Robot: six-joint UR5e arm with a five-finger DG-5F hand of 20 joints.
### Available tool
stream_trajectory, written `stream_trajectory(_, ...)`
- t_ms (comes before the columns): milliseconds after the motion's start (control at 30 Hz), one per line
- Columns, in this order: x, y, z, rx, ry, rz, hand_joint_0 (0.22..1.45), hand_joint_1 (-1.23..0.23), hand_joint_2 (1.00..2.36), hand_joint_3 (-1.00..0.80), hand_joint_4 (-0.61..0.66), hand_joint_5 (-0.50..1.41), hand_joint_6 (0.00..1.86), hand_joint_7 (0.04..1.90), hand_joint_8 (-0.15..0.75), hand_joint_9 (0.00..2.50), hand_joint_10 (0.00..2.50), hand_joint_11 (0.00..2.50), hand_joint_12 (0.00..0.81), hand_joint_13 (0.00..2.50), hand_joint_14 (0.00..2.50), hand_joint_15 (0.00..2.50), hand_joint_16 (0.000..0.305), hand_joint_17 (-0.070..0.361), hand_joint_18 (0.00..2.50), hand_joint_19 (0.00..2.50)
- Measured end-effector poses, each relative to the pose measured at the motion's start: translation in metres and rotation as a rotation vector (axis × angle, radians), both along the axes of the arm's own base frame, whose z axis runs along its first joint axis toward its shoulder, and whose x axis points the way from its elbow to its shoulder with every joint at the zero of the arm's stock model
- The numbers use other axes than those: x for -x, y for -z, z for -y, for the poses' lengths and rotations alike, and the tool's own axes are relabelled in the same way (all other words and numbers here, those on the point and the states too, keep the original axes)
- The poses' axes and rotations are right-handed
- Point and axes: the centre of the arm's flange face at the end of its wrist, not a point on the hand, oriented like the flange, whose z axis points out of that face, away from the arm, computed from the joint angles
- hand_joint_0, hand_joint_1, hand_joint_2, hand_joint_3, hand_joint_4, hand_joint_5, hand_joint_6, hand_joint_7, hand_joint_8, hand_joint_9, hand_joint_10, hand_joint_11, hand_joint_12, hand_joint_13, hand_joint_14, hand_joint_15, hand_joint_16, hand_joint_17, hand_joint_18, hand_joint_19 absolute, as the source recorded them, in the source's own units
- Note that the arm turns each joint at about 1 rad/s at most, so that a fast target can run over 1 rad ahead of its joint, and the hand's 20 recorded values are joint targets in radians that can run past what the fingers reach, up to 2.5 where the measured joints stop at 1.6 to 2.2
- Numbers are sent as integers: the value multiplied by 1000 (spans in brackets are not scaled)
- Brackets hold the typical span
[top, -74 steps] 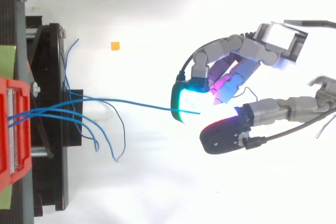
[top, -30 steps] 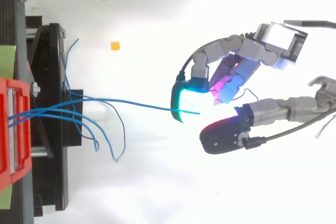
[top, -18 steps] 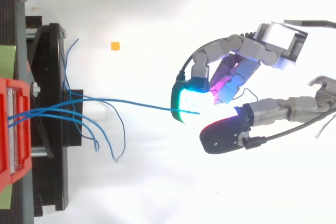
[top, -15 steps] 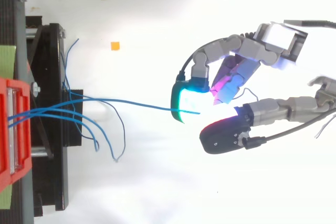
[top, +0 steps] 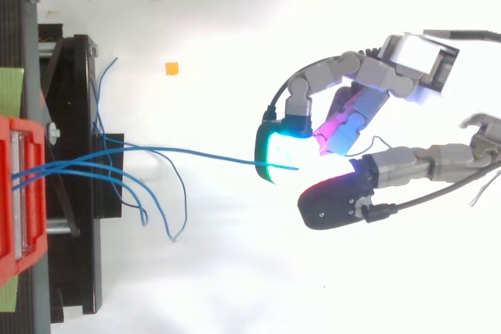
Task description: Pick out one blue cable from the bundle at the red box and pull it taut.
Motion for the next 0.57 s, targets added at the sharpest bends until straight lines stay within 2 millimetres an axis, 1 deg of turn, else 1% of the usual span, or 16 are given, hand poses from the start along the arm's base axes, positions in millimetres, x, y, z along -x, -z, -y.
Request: stream_trajectory(567,0,0,0,0,0,0,650,-748,1025,-202,-143,-188,887,1108,278,1382,28,1010,230,1090,25,676,39,87,919,807)
